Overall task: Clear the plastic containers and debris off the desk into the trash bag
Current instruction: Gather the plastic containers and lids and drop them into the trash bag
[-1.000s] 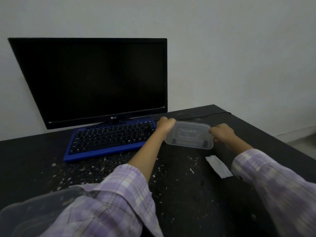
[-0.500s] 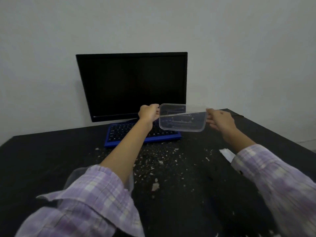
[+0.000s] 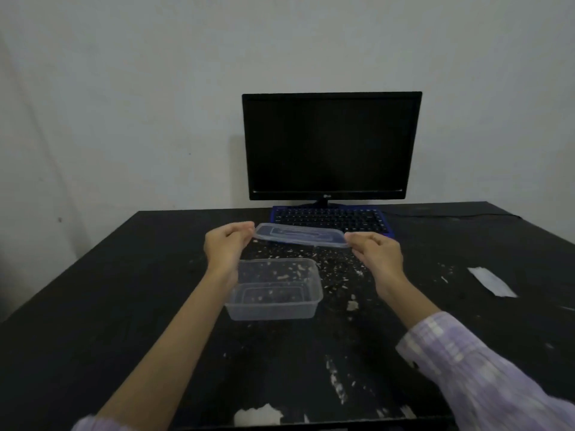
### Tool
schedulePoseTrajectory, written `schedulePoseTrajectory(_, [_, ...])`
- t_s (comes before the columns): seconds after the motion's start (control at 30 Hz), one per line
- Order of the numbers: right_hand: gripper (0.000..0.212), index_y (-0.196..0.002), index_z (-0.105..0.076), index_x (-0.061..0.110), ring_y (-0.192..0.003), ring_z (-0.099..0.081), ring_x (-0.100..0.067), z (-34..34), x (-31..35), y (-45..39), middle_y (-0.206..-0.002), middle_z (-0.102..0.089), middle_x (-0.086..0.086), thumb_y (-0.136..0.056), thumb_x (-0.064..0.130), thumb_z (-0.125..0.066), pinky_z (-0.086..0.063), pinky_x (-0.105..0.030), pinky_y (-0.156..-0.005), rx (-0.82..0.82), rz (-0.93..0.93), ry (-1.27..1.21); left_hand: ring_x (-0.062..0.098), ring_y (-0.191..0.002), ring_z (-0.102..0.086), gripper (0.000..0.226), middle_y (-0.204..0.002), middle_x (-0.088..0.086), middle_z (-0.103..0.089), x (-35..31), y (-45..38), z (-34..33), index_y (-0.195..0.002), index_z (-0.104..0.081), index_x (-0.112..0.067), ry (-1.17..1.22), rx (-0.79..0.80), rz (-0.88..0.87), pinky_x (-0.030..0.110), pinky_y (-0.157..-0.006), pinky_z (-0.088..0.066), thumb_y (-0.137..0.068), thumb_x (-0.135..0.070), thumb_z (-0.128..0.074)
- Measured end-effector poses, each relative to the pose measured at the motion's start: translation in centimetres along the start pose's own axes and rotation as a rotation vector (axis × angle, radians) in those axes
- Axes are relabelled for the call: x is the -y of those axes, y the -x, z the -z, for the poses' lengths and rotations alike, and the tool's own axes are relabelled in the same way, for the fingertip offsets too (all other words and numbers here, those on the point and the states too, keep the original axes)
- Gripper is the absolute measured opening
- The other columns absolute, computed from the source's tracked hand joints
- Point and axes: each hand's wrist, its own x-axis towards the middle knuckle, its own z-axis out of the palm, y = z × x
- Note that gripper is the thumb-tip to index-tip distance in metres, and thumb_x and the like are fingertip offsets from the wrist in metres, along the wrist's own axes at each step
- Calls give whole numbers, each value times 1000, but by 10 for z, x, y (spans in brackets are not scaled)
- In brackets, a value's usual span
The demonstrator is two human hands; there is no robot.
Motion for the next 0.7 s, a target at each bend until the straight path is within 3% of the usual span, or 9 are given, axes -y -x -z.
schedulePoseTrajectory(0.13, [8,-81,-74,28,-92,-65,-11,-19,-17,25,-88,-73,8,-75,25,-77,-52,-34,-89,45,49,92,11,-90,-67,15,-93,0,-72,12,19,42,-90,-72,-18,-127,-39,-41,30,-85,-53,-81,-7,-68])
schedulePoseTrajectory(0.3, [12,-84,-69,33,-78,-62,8,-26,-34,52,-84,-69,18,-78,24,-74,-43,-10,-58,77,174,254,7,-93,-63,16,-94,-5,-70,25,34,67,-94,-71,-19,-213,-49,-45,30,-90,-47,-82,-10,-68])
schedulePoseTrajectory(0.37, [12,-86,-70,33,-73,-60,18,-25,-40,58,-84,-68,20,-79,24,-73,-43,-5,-53,101,210,317,4,-90,-62,16,-92,-6,-70,30,37,72,-95,-71,-19,-262,-43,-50,28,-87,-46,-81,-10,-69])
schedulePoseTrajectory(0.47, [13,-89,-70,31,-76,-60,17,-23,-45,63,-85,-68,20,-80,22,-73,-43,1,-57,107,281,377,-1,-84,-60,16,-87,-11,-68,37,39,75,-94,-71,-20,-344,-37,-79,20,-78,-45,-81,-10,-69])
schedulePoseTrajectory(0.57, [12,-90,-71,29,-81,-63,10,-23,-44,65,-86,-69,18,-81,22,-72,-44,-2,-61,96,320,414,-4,-78,-60,15,-81,-14,-66,39,36,75,-90,-72,-21,-397,-56,-107,12,-65,-41,-80,-10,-71])
schedulePoseTrajectory(0.7, [13,-94,-71,26,-84,-62,6,-25,-41,64,-89,-68,15,-82,21,-70,-43,-6,-67,113,351,469,-5,-76,-58,17,-80,-13,-65,41,30,75,-92,-72,-20,-448,-52,-98,11,-64,-40,-78,-10,-73])
